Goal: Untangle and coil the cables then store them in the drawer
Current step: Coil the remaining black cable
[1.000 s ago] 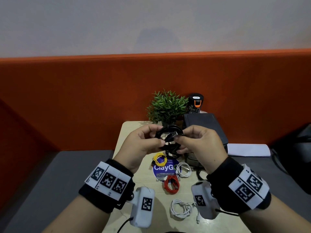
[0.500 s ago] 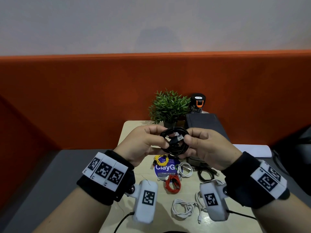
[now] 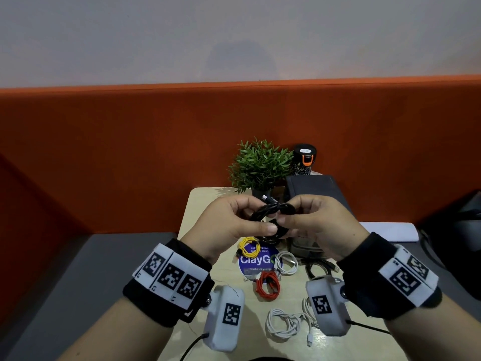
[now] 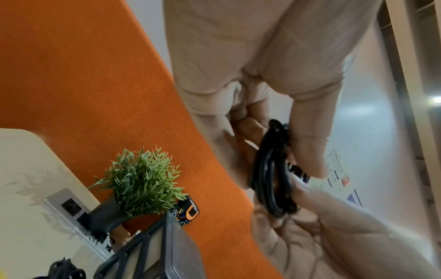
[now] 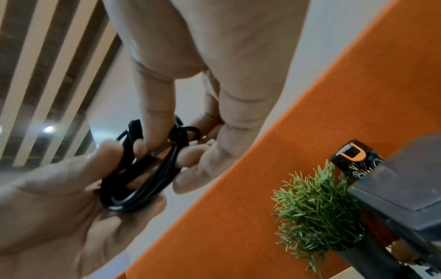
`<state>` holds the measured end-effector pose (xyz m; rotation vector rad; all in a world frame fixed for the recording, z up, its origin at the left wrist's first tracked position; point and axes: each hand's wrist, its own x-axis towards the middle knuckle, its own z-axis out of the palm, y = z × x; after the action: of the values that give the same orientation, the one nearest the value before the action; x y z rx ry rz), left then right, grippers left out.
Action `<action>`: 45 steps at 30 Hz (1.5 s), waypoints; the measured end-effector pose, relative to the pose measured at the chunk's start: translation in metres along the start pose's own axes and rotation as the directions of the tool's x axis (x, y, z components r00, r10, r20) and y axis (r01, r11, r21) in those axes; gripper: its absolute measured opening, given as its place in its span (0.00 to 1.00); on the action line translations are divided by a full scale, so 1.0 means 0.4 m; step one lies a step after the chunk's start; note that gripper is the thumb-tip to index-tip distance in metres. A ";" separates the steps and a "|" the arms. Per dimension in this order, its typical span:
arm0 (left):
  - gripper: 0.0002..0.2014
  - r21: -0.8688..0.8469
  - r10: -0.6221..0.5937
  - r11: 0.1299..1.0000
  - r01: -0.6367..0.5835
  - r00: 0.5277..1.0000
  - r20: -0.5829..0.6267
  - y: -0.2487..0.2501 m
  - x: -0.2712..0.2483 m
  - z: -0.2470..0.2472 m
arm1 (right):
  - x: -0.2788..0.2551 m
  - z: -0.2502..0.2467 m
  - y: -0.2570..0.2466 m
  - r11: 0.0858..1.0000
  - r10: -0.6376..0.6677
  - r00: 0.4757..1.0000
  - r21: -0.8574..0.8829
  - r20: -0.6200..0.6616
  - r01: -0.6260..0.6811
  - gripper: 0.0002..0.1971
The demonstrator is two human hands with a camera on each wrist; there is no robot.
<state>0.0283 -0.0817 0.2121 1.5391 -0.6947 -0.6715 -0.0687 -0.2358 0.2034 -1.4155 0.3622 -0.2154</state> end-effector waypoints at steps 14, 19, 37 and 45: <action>0.08 0.190 0.157 0.974 -0.126 0.975 -0.160 -0.015 0.005 -0.007 | -0.010 0.029 0.017 0.976 -0.148 0.989 -0.161 -0.012 0.144 0.10; 0.12 0.336 0.254 0.922 -0.194 0.956 -0.144 -0.032 -0.002 -0.017 | -0.008 0.031 0.025 0.970 -0.082 0.996 -0.230 -0.022 0.074 0.04; 0.11 -0.024 0.043 0.999 -0.041 0.996 0.084 -0.029 -0.028 -0.014 | -0.009 0.051 0.006 0.997 0.063 0.998 -0.039 -0.006 -0.063 0.06; 0.13 0.081 0.093 0.992 -0.093 0.996 0.010 -0.030 -0.019 -0.015 | -0.020 0.042 0.002 0.950 0.088 0.989 -0.310 0.115 -0.048 0.05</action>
<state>0.0284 -0.0713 0.2006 1.5698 -0.8021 -0.5844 -0.0698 -0.2173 0.2056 -1.7109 0.3486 -0.0101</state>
